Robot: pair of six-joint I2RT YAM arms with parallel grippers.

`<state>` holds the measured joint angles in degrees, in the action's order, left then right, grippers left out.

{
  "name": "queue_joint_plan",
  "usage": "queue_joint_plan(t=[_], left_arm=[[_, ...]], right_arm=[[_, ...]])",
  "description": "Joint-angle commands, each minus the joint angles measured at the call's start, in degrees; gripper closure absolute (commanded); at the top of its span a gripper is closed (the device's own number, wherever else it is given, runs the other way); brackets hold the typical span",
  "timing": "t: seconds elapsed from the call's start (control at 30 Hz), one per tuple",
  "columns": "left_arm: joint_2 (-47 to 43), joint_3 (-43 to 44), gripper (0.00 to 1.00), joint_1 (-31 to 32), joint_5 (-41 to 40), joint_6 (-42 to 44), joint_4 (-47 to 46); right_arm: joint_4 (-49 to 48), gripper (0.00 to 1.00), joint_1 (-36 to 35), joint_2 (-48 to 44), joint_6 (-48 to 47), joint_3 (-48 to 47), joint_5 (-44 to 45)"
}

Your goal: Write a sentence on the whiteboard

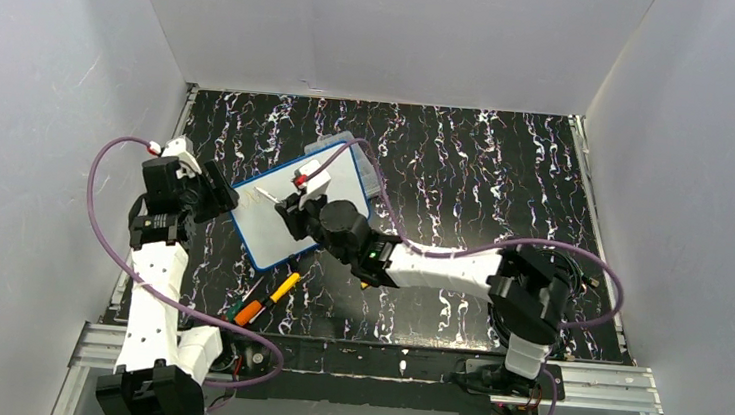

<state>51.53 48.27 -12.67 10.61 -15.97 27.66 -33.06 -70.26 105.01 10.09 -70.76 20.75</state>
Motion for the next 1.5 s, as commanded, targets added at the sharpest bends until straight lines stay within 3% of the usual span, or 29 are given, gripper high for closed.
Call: queue_joint_plan(t=[0.0,0.13,0.37,0.6,0.93,1.17,1.37,1.47], left_arm=[[-0.5,2.0,0.33,-3.0,7.3,1.8,-3.8],[0.8,1.3,0.31,-5.5,19.8,2.5,-8.4],[6.3,2.3,0.4,-7.3,28.9,4.8,-9.4],[10.7,3.2,0.56,-7.5,36.7,6.8,-11.0],[17.6,6.4,0.62,-7.5,49.5,13.5,-10.4],[16.5,4.1,0.58,-7.5,53.1,15.7,-11.6],[15.8,3.1,0.72,-7.5,55.5,18.4,-10.6],[14.8,2.1,0.74,-7.4,56.2,18.4,-10.9]], right_arm=[[-3.1,0.99,0.0,-9.4,-0.5,2.7,0.4],[-2.0,0.99,0.1,-14.3,-0.6,6.5,1.3],[-0.8,0.99,0.6,-20.8,0.5,12.3,-0.7],[-0.9,0.99,1.6,-25.6,2.7,16.7,-4.0],[0.9,0.99,2.2,-30.6,3.5,20.0,-4.4],[2.2,0.99,2.7,-34.3,3.0,21.7,-3.9],[3.7,0.99,3.1,-36.6,2.5,22.3,-3.6],[4.2,0.99,3.3,-37.7,2.2,22.6,-3.0]])
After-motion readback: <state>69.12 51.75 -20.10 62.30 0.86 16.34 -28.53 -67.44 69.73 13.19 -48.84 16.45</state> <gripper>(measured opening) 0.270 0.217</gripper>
